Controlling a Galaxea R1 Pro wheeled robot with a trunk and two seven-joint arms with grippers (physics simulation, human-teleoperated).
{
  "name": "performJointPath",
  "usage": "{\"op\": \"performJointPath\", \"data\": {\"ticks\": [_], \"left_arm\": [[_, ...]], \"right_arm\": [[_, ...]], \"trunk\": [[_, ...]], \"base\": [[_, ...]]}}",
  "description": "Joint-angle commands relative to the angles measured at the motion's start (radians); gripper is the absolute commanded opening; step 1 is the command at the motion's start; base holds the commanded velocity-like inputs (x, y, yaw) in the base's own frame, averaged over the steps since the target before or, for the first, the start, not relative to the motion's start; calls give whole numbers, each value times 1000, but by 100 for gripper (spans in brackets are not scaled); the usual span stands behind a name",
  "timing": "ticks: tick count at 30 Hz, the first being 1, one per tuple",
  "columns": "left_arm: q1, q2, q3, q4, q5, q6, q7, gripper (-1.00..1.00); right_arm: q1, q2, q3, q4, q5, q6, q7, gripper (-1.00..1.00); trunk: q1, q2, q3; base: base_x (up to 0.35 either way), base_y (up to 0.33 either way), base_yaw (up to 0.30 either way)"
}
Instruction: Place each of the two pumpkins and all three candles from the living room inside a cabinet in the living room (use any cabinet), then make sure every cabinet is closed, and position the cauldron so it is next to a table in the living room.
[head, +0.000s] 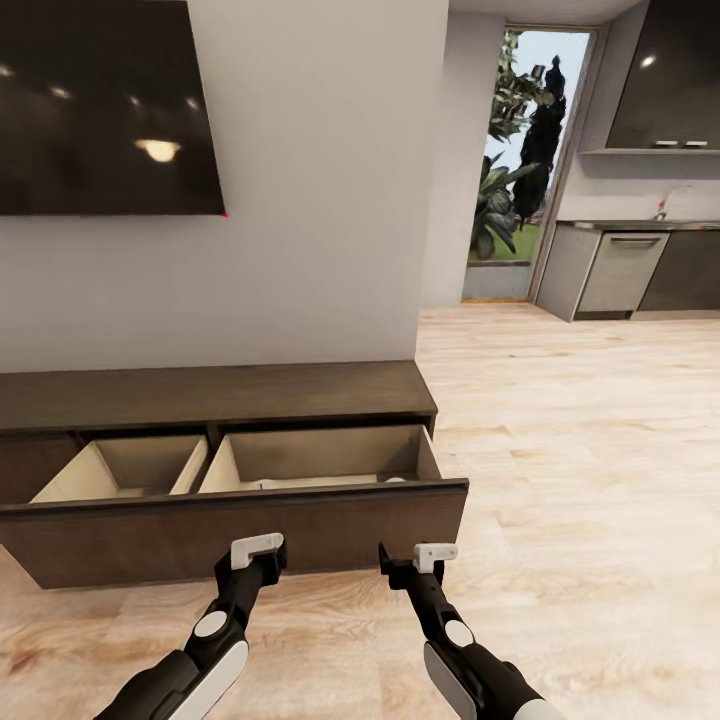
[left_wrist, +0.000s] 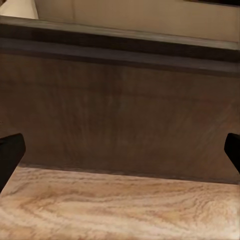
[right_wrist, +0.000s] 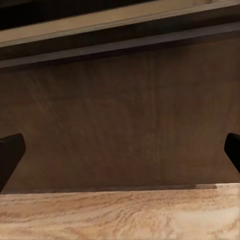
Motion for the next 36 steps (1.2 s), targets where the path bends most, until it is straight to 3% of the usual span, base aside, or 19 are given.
{"op": "performJointPath", "data": {"ticks": [1,26,36], "left_arm": [[-1,1,-4,-1,7,-2,7,100],[-1,-8,5,46,7,-2,5,100],[-1,-8,4,46,1,-3,11,100]], "right_arm": [[-1,-1,8,0,-7,-5,-8,100],[-1,-1,8,2,-9,-6,-8,100],[-1,-1,8,2,-9,-6,-8,100]], "trunk": [[0,0,-1],[11,-6,-98],[11,-6,-98]], "base": [[0,0,0],[0,0,0],[9,0,0]]}}
